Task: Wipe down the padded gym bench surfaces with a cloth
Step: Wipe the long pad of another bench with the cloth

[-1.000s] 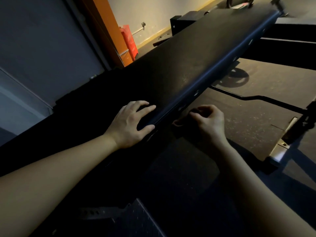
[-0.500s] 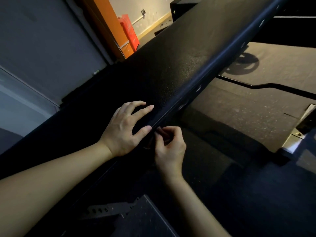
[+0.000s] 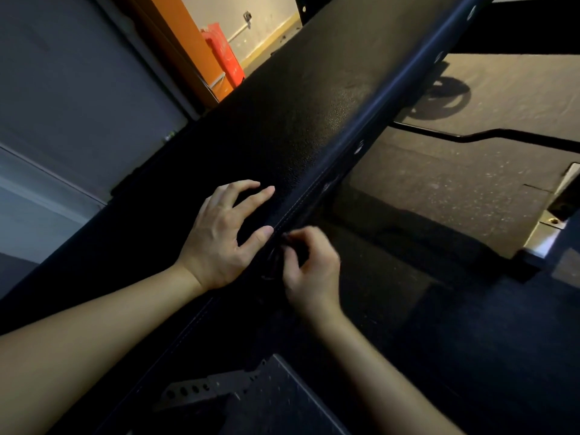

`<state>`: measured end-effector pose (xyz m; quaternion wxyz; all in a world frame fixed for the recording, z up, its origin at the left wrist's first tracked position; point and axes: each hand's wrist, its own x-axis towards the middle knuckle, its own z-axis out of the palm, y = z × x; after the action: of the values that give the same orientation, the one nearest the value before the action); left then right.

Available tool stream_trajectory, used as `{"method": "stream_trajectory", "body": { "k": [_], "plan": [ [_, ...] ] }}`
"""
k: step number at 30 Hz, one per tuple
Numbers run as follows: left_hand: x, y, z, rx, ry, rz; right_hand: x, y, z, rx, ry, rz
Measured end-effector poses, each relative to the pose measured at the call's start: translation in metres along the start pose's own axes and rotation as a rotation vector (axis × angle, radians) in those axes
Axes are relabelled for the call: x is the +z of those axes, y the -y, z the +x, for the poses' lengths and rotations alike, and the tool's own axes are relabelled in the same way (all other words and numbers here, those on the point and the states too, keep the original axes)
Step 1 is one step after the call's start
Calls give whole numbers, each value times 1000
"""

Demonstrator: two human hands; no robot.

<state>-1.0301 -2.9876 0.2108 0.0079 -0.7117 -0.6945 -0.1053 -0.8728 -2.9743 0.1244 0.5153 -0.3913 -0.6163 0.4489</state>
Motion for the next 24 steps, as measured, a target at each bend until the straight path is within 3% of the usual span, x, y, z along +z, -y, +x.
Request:
{"method": "stream_trajectory", "body": {
  "k": [5,7,9,13,15,17,20,22,24],
  "plan": [
    [-1,-1,-1,-13,11,0,-42,-30,113,70,-284,-175],
    [0,0,-1,-13,13,2,-31,-27,106,83,-350,-181],
    [0,0,1,-9,4,1,-5,-14,56,41,-301,-102],
    [1,0,0,8,-7,0,8,1,-28,-118,140,-69],
    [-1,0,0,-1,0,-9,-10,-12,12,-164,58,-154],
    [-1,-1,-1,-13,9,-15,-33,-23,77,-86,-170,-223],
    [-1,0,-1,-16,21,-23,-38,-26,105,31,-283,-238],
    [-1,0,0,-12,14,-20,-12,-15,59,5,-259,-141],
    [-1,0,0,-4,4,-15,11,-1,-6,-46,-58,-65]
  ]
}}
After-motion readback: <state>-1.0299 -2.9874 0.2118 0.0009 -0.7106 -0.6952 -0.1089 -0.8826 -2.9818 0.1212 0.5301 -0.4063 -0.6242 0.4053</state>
